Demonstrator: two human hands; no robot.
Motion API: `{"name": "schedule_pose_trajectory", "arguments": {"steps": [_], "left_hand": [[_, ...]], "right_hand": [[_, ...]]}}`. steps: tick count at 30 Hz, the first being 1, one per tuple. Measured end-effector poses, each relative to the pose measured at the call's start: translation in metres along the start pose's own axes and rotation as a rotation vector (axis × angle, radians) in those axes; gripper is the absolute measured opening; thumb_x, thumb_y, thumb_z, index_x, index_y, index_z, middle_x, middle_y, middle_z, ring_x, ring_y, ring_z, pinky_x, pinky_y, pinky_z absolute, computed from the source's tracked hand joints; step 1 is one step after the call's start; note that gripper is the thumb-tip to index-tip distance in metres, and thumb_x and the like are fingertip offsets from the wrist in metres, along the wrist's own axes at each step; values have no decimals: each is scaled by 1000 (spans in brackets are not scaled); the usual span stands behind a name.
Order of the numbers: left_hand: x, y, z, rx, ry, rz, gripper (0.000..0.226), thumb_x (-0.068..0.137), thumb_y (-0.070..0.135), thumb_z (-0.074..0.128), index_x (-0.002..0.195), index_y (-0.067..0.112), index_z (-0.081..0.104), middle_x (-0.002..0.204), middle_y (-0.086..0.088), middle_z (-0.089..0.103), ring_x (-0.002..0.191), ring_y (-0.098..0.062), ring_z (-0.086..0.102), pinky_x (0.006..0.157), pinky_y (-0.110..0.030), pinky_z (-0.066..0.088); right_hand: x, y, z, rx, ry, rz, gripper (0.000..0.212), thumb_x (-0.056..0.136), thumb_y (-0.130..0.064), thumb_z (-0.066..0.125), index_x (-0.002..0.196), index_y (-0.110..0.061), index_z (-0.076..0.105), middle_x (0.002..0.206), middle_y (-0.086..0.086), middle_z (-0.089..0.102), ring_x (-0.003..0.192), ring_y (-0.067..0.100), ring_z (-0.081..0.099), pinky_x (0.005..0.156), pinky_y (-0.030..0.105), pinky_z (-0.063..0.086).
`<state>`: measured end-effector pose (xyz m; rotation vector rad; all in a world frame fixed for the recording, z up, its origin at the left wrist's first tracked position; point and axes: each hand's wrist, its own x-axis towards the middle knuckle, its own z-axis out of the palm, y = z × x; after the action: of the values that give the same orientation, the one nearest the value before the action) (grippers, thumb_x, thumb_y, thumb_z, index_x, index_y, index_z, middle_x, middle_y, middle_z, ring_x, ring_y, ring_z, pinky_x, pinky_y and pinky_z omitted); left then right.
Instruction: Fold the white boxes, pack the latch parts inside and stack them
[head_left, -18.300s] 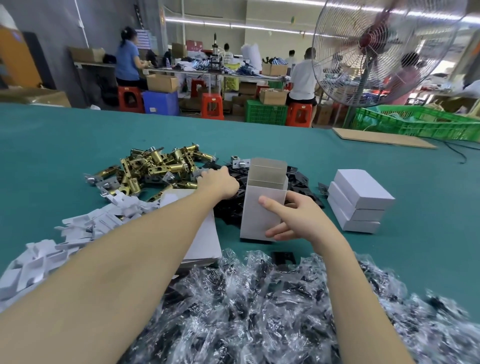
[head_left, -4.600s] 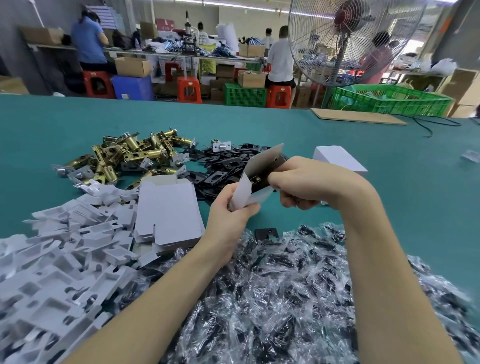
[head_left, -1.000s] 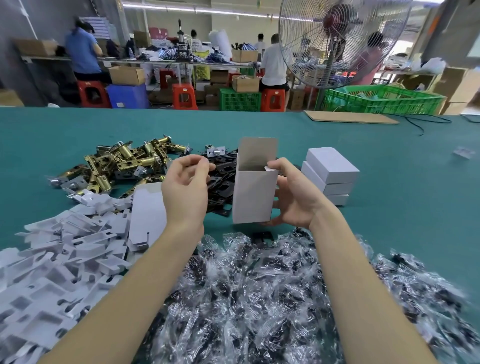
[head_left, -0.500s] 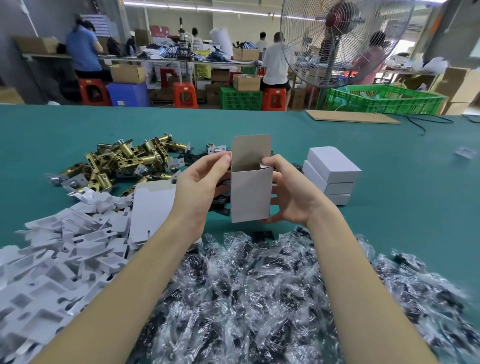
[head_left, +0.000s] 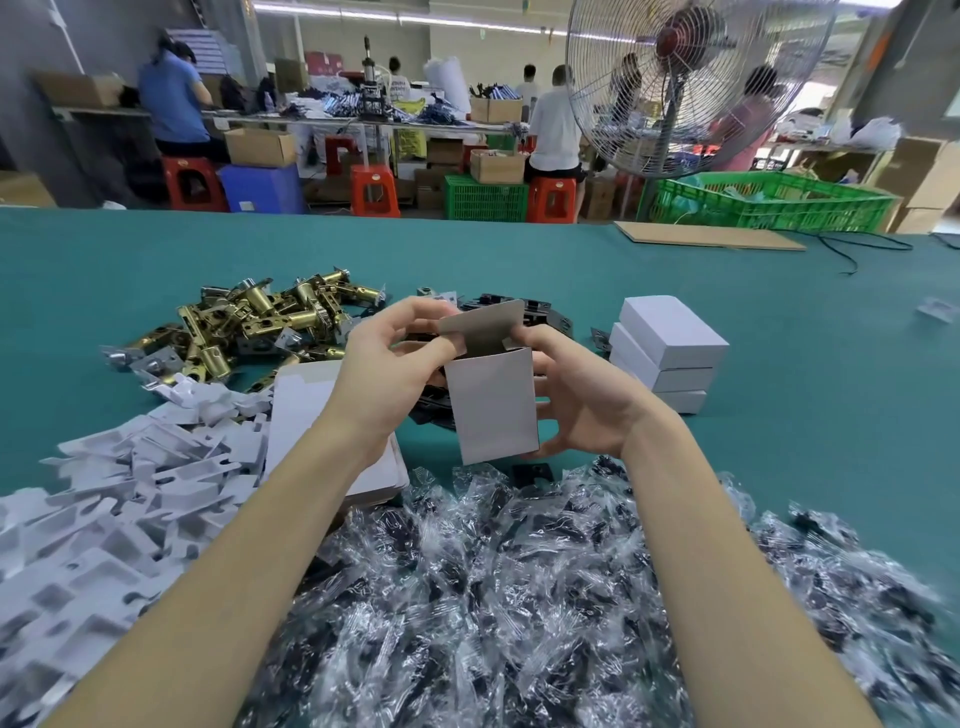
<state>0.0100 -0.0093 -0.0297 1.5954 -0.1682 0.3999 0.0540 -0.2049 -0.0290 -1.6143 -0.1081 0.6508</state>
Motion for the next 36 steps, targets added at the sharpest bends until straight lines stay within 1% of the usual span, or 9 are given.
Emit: {"name": "schedule_pose_trajectory", "arguments": {"steps": [3, 6, 11, 16, 19, 24, 28, 31, 36], "left_hand": [[1, 3, -4, -14, -64, -26, 11, 94, 13, 72, 100, 22, 73, 99, 4, 71, 83, -5, 71, 69, -25, 60], [2, 8, -8, -11, -112, -30, 7, 93, 22, 73, 99, 20, 75, 97, 2, 71, 83, -7, 69, 67, -23, 58], [0, 18, -7, -61, -155, -153, 42, 90, 47, 65, 94, 6, 70, 95, 6, 75, 77, -11, 70, 60, -25, 58], [0, 20, -12, 0, -179, -173, 25, 94, 36, 68, 77, 19, 66, 83, 1, 72, 73, -11, 67, 60, -27, 58], [-1, 21, -15, -11, -210, -174, 19, 86, 40, 71, 83, 22, 72, 88, -1, 74, 77, -13, 70, 63, -30, 61], [-2, 22, -16, 22, -254, -163, 29, 78, 40, 76, 99, 20, 78, 98, -9, 76, 90, -19, 72, 72, -34, 62], [-2, 21, -16, 23, -237, -139, 15, 86, 26, 78, 100, 20, 79, 101, -14, 76, 90, -24, 74, 69, -31, 62], [-2, 21, -15, 62, -209, -101, 13, 91, 17, 76, 103, 20, 80, 97, -10, 77, 83, -19, 75, 65, -28, 62], [-1, 19, -13, 87, -143, -55, 12, 90, 19, 77, 100, 24, 81, 94, -1, 79, 86, -15, 76, 63, -24, 60]], "right_hand": [[0, 0, -3, 27, -2, 12, 48, 91, -67, 54, 99, -24, 74, 97, 3, 73, 103, 27, 65, 93, 52, 53], [0, 1, -6, 19, -1, 6, 49, 89, -68, 56, 103, -24, 74, 99, 3, 74, 104, 26, 66, 89, 51, 56], [0, 2, -7, -34, -5, 4, 54, 79, -73, 63, 103, -26, 76, 96, -1, 75, 102, 23, 67, 86, 48, 57], [-1, 3, -6, -80, -15, -4, 57, 81, -76, 60, 113, -32, 73, 105, -1, 73, 105, 22, 67, 77, 44, 58], [-5, 4, -9, -83, -54, -41, 54, 79, -79, 60, 116, -42, 72, 110, -5, 74, 106, 20, 67, 77, 43, 60], [-10, 4, -16, -105, -109, -32, 64, 77, -81, 53, 118, -37, 73, 109, -7, 75, 101, 15, 68, 78, 39, 58], [-11, 5, -18, -130, -138, -59, 67, 77, -75, 57, 133, -39, 61, 116, -5, 75, 105, 15, 69, 80, 42, 57], [-11, 5, -17, -173, -156, -65, 57, 75, -74, 64, 124, -46, 65, 118, -5, 75, 111, 17, 68, 83, 43, 56], [-10, 6, -16, -261, -111, -128, 52, 67, -68, 77, 113, -43, 74, 116, -10, 74, 109, 12, 70, 82, 35, 59]]}}
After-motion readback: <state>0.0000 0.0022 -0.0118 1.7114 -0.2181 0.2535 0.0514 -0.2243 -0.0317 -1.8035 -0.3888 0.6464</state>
